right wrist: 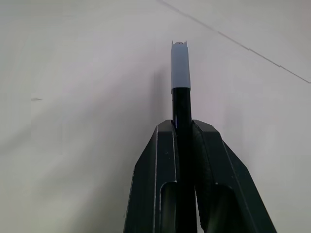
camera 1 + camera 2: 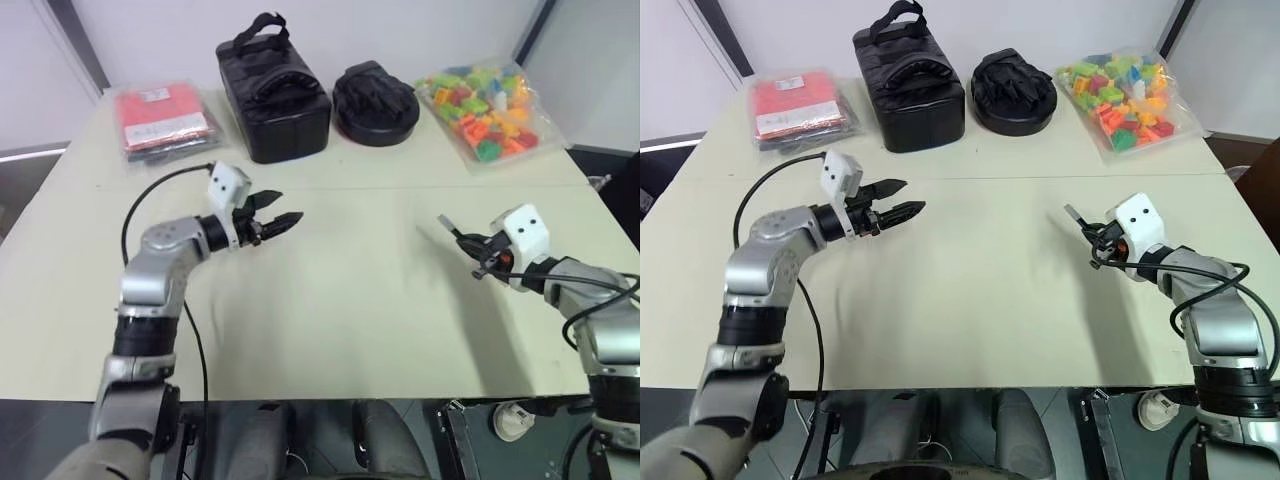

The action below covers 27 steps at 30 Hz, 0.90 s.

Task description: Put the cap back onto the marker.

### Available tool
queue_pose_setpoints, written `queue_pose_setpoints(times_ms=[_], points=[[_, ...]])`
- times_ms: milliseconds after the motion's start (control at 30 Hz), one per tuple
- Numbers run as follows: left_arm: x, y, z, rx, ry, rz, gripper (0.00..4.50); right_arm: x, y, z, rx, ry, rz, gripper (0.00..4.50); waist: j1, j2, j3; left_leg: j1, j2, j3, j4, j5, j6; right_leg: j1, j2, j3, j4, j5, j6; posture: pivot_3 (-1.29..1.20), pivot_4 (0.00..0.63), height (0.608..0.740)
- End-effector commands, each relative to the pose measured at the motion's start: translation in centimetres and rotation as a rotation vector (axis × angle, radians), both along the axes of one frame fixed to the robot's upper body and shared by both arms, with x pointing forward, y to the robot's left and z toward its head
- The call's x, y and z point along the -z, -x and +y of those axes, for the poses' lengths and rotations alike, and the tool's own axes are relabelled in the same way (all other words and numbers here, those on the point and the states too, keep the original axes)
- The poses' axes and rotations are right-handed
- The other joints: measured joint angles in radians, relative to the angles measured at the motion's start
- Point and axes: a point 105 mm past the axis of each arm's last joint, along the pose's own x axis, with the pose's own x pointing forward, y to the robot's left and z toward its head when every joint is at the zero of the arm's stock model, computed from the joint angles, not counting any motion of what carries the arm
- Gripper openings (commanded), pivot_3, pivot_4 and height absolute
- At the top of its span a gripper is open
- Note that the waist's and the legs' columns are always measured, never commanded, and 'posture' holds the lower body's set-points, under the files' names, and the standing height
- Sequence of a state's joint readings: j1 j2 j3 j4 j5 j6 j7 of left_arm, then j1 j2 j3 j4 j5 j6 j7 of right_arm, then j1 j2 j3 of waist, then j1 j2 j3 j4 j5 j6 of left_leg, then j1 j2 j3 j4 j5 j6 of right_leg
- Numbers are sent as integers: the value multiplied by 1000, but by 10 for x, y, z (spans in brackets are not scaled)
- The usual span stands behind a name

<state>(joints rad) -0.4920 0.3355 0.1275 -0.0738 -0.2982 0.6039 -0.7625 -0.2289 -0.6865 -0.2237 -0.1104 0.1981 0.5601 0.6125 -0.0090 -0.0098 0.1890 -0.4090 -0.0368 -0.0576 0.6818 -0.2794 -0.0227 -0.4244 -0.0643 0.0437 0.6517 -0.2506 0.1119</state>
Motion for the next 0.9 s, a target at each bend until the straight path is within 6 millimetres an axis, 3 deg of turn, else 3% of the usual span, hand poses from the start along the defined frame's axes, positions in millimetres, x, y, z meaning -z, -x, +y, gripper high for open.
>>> queue_pose_setpoints(times_ms=[33, 267, 400, 567, 767, 900], points=[[-4, 6, 6, -113, 35, -17, 3331, -2, -1, -13, 97, -22, -44, 0, 0, 0, 0, 0, 0, 0, 0, 0, 0, 0, 0, 0, 0, 0, 0, 0, 150, 740], [12, 5, 12, -232, 57, 15, 3331, 7, -3, -16, 143, -45, -36, 0, -2, 1, 0, 1, 0, 0, 0, 0, 0, 0, 0, 0, 0, 0, 0, 0, 150, 740], [17, 7, 12, -238, 31, 12, 3382, 7, -5, -22, 177, -49, -47, 1839, -2, 1, 0, 1, 0, 1, -1, 0, 0, 0, 0, 0, 0, 0, 0, 0, 150, 740], [16, 6, 16, -249, 28, 6, 3382, 3, -3, -28, 201, -46, -62, 4456, -1, 1, 0, 1, 0, 1, -1, 0, 0, 1, 0, 0, -1, 0, 0, 0, 150, 740], [16, 12, 37, -250, -32, 23, 3382, -25, 7, -25, 131, -54, -76, 4456, -3, 1, 0, 1, 0, 1, -1, 0, 0, 1, 1, 0, -1, 0, 0, 0, 150, 740], [12, 23, 52, -208, -100, 38, 3382, -45, 27, -11, -19, -104, -31, 4456, -3, 1, 0, 1, 0, 0, -1, 0, 0, 1, 1, 0, -1, 0, 0, 0, 150, 740]])
